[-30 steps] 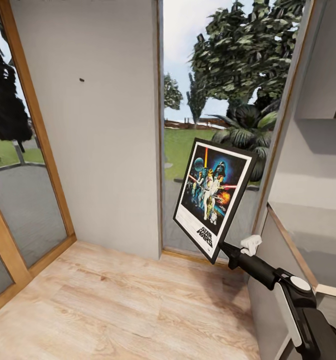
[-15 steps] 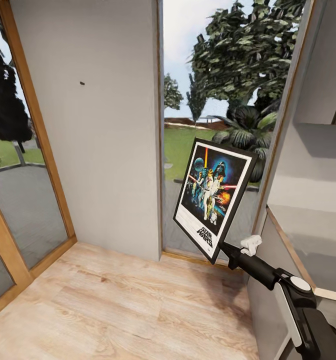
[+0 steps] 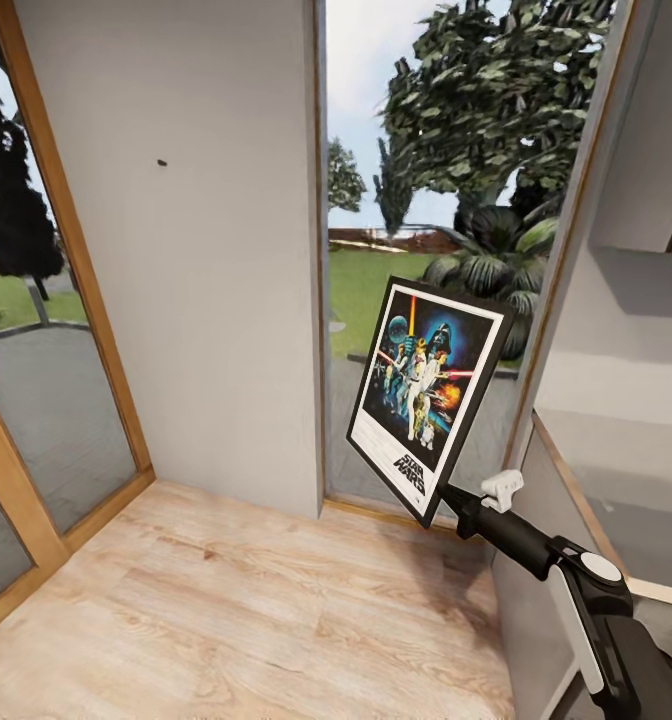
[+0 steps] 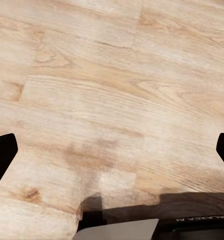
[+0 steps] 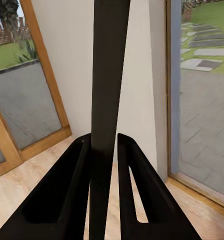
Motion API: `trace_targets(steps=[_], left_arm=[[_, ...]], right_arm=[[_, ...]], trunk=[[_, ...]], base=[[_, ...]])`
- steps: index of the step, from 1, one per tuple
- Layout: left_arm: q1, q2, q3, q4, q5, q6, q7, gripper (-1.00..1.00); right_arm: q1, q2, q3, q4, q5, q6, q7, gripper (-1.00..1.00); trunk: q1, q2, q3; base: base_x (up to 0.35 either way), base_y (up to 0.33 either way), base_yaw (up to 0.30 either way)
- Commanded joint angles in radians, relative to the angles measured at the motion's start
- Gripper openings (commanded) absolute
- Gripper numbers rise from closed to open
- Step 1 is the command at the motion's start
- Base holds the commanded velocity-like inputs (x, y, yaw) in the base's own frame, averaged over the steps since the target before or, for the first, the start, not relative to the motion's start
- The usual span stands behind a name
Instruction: Pick up the poster from the kitchen countertop and hang it on one of the wall nails in the kitchen.
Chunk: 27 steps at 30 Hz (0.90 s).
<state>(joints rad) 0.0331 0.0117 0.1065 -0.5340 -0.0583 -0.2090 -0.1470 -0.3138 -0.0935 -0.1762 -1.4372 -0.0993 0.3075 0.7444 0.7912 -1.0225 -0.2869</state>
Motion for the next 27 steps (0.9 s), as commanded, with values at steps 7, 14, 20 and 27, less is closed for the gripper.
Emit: trace_targets(steps=[7,14,20,27], left_arm=[[0.001,-0.001,0.007,-0.001,-0.006,-0.001,-0.008,1.00],[0.001,-0.001,0.007,-0.001,-0.006,-0.001,-0.008,1.00],[0.001,-0.001,0.007,-0.001,-0.006,-0.001,-0.008,1.00],[0.001,-0.001,0.007,-0.001,-0.006,-0.001,-0.008,1.00]], right_arm=[[-0.001,0.000,-0.001,0.000,-0.013,0.011,0.004,-1.00],[-0.001,0.000,-0.001,0.000,-0.013,0.010,0.004,-1.00],[-0.001,0.000,-0.001,0.000,-0.013,0.010,0.004,-1.00],[-0.001,0.000,-0.001,0.000,-0.013,0.010,0.004,-1.00]], trunk=[[-0.027,0.048,0.019],[-0.054,0.097,0.040],[-0.077,0.139,0.059],[-0.104,0.188,0.081]], base=[[0.000,0.000,0.000],[0.000,0.000,0.000],[0.000,0.000,0.000],[0.000,0.000,0.000]])
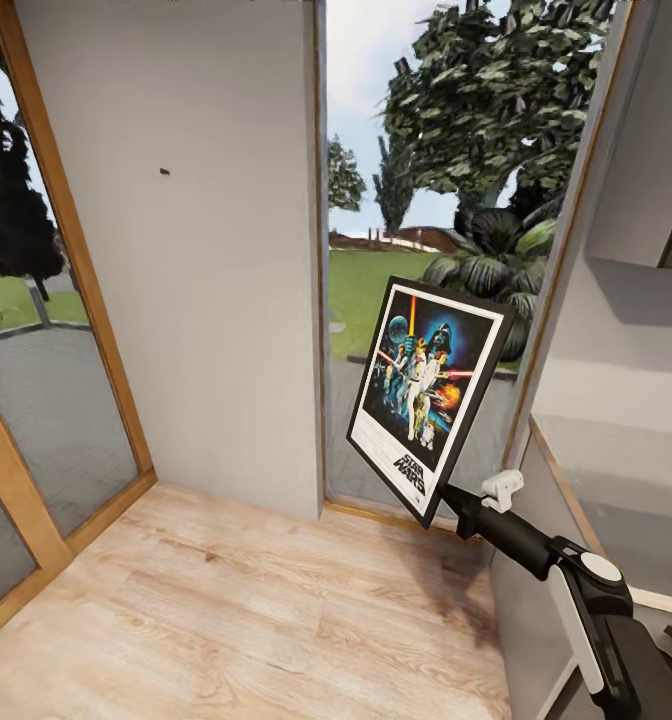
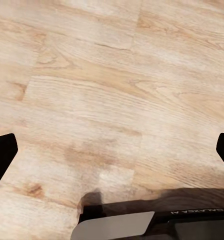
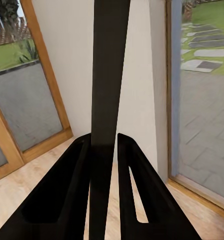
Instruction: Pick up the poster from the kitchen countertop and hang it on one of the wall nails in the kitchen.
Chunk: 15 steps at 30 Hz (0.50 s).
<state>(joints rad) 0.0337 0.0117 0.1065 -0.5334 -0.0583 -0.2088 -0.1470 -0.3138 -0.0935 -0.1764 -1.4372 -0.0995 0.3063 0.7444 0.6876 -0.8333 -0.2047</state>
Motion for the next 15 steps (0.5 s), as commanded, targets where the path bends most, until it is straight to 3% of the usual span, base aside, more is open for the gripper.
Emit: trace_targets(steps=[1,15], left_arm=[[0.000,-0.001,0.007,-0.002,-0.006,-0.001,-0.008,1.00],[0.000,-0.001,0.007,0.000,-0.006,-0.001,-0.008,1.00]], right_arm=[[-0.001,0.000,-0.001,0.000,-0.012,0.011,0.004,-1.00],[-0.001,0.000,0.000,0.000,-0.012,0.011,0.004,-1.00]], trunk=[[-0.004,0.006,0.002],[-0.057,0.104,0.046]], base=[[0.000,0.000,0.000],[0.000,0.000,0.000]])
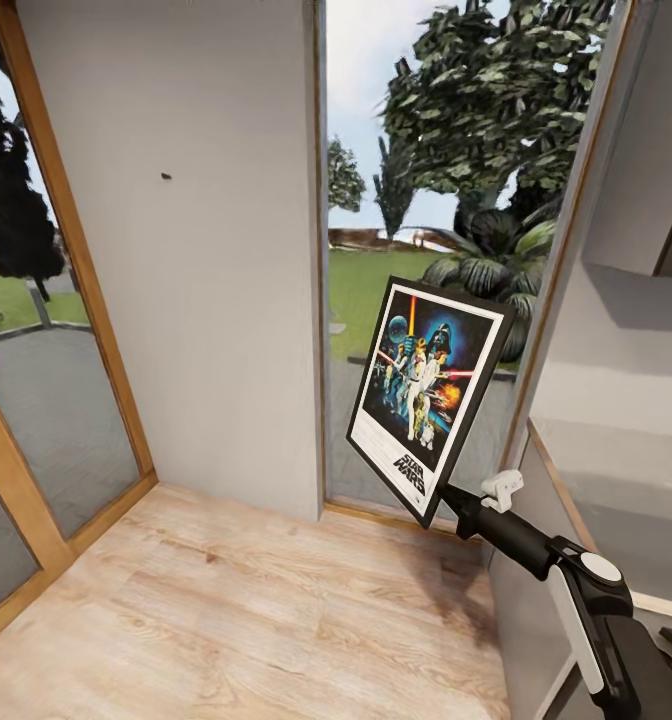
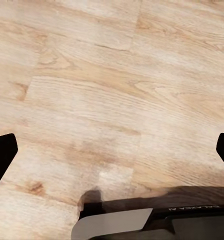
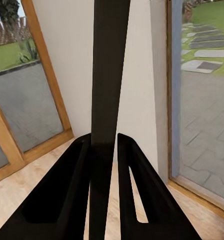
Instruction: Pick up the poster from the kitchen countertop and hang it on one of the wall nails in the kitchen.
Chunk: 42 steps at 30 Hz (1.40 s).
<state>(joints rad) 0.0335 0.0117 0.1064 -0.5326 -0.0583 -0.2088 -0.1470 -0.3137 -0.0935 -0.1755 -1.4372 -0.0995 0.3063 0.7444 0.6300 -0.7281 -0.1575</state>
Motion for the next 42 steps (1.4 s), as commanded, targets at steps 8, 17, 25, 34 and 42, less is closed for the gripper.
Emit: trace_targets(steps=[8,17,25,34,42], left_arm=[[0.000,-0.001,0.007,-0.001,-0.006,-0.001,-0.008,1.00],[0.000,-0.001,0.007,-0.001,-0.006,-0.001,-0.008,1.00],[0.000,-0.001,0.007,-0.001,-0.006,-0.001,-0.008,1.00],[0.000,-0.001,0.007,-0.001,-0.006,-0.001,-0.008,1.00],[0.000,-0.001,0.007,-0.001,-0.006,-0.001,-0.008,1.00]], right_arm=[[-0.001,0.000,-0.001,0.000,-0.013,0.011,0.004,-1.00],[-0.001,0.000,-0.002,0.000,-0.013,0.011,0.004,-1.00],[-0.001,0.000,-0.002,0.000,-0.013,0.011,0.004,-1.00],[-0.001,0.000,-0.002,0.000,-0.013,0.011,0.004,-1.00],[-0.001,0.000,-0.002,0.000,-0.013,0.011,0.003,-1.00]], trunk=[[-0.031,0.055,0.024],[-0.065,0.118,0.052],[-0.096,0.174,0.077],[-0.130,0.237,0.105],[-0.161,0.293,0.130]], base=[[0.000,0.000,0.000],[0.000,0.000,0.000],[0.000,0.000,0.000],[0.000,0.000,0.000],[0.000,0.000,0.000]])
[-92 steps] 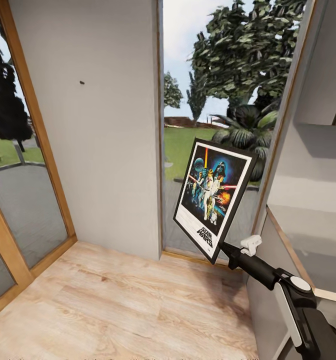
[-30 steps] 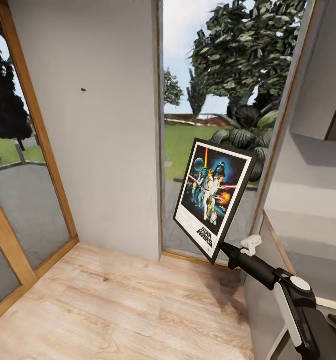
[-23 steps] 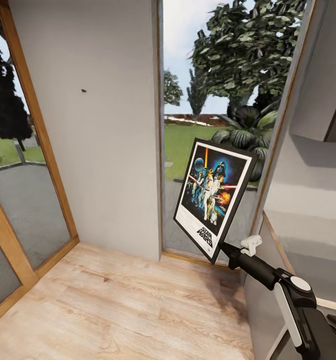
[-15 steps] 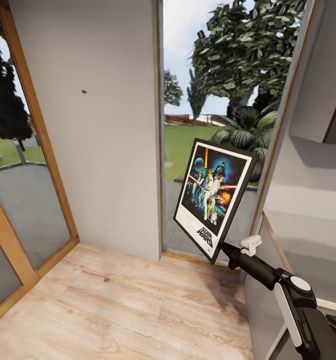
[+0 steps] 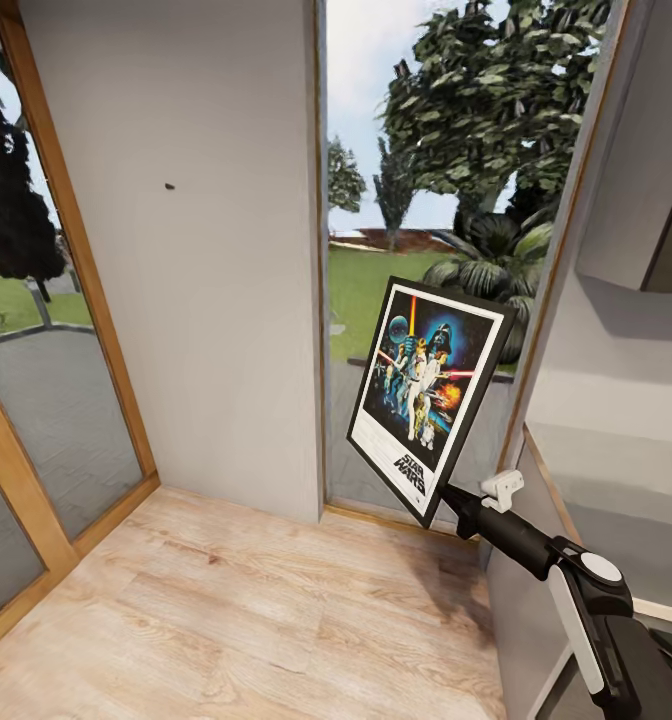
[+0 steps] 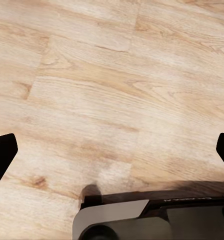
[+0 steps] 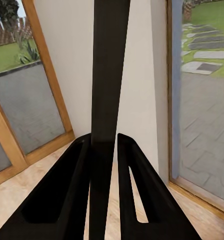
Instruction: Pick up the poster from the kitchen countertop and hang it on one of the wall nails in the kitchen.
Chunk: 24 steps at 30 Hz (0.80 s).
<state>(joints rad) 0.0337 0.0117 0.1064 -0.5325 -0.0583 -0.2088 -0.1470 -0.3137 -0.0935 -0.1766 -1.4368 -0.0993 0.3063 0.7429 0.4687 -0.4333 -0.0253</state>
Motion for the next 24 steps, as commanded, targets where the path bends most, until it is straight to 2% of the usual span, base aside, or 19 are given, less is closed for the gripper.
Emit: trace_targets(steps=[1,5,24], left_arm=[[0.000,-0.001,0.007,-0.001,-0.006,-0.001,-0.008,1.00],[0.000,-0.001,0.007,-0.001,-0.006,-0.001,-0.008,1.00],[0.000,-0.001,0.008,-0.001,-0.006,-0.002,-0.008,1.00]], right_arm=[[-0.001,0.000,-0.001,0.000,-0.013,0.011,0.004,-1.00],[-0.001,0.000,-0.001,0.001,-0.013,0.011,0.004,-1.00],[-0.001,0.000,-0.001,0.001,-0.013,0.010,0.001,-1.00]], trunk=[[-0.003,0.005,0.001],[-0.019,0.033,0.014],[-0.019,0.033,0.014]], base=[[0.000,0.000,0.000],[0.000,0.000,0.000],[0.000,0.000,0.000]])
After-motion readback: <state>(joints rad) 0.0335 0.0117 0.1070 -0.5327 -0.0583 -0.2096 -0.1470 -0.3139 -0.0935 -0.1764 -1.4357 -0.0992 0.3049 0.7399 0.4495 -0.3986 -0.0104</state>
